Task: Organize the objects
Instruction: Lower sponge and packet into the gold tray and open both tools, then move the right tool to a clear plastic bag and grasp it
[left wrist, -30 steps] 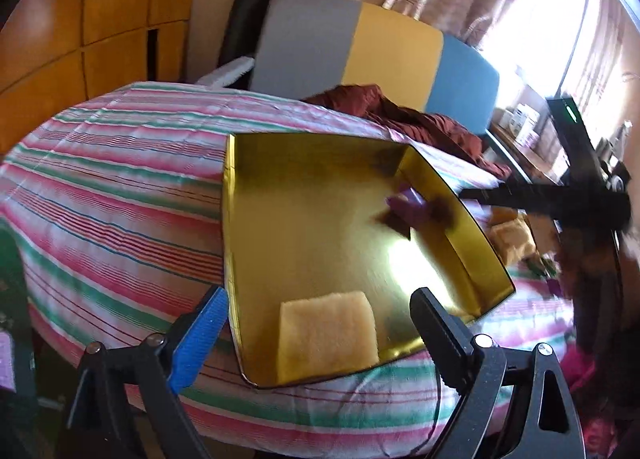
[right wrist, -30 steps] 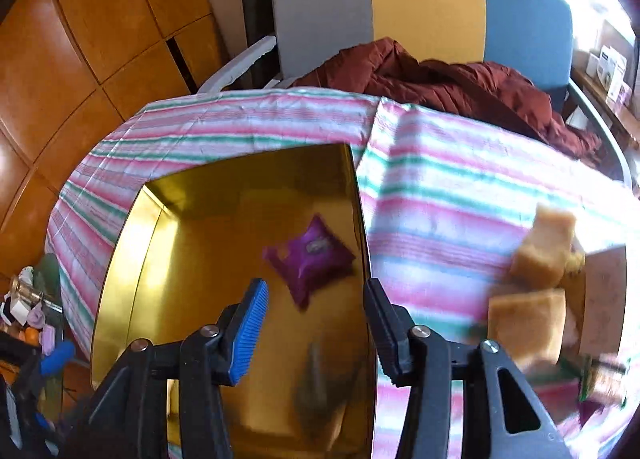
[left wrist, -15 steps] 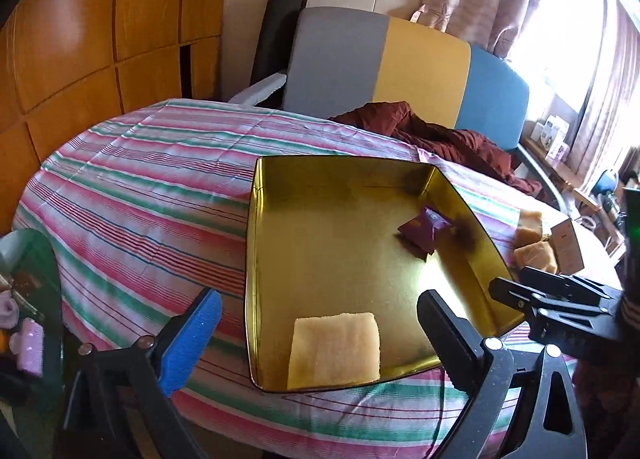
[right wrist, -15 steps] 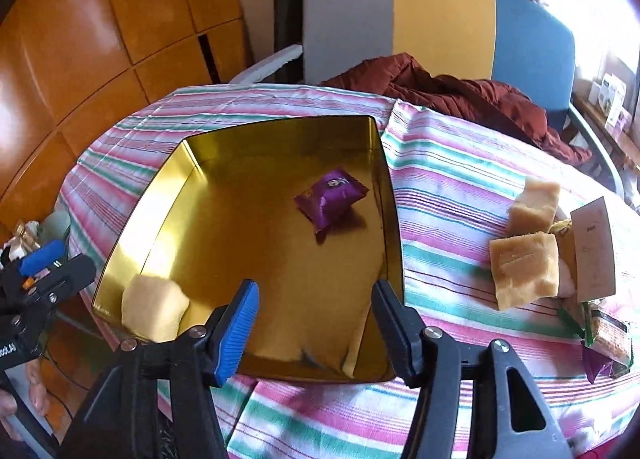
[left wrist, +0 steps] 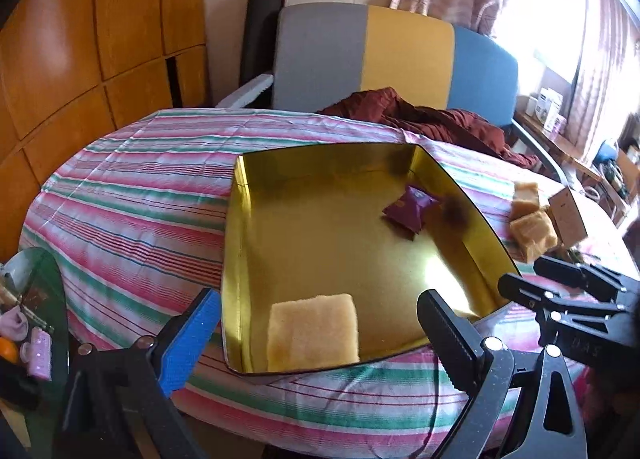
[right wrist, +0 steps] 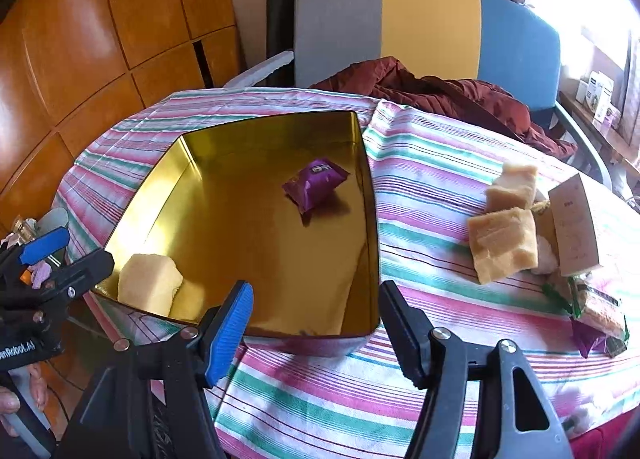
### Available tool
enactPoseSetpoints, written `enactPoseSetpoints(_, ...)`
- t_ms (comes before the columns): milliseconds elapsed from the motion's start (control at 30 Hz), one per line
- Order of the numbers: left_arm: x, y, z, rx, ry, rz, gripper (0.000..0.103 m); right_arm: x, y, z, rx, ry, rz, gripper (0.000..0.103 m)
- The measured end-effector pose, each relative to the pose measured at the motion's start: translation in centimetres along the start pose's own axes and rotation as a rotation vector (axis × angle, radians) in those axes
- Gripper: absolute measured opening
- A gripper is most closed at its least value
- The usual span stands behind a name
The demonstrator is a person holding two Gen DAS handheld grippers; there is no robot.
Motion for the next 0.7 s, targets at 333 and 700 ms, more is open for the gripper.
enactPoseSetpoints(333,-0.3,-0.6,1.0,-0.022,-0.007,-0.024,0.101,0.1,0.5,0.4,-0.005,-0.007,0.017,0.075)
enactPoseSetpoints(700,-0.5,-1.1,1.8,-0.039,-0.031,-0.048,0.103,-0.5,0.8,2.6,-0.028,-0.037,0.002,0.075)
Point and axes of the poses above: each gripper's, at about its wrist camera, not at the fingertips, and y roughly against the way its jaws point, z to its right, x to its top, the point moved 4 cm from there along -y, roughly the way its jaws point, and after that the axes turned 9 degrees about -y, right-handed, at the moved point
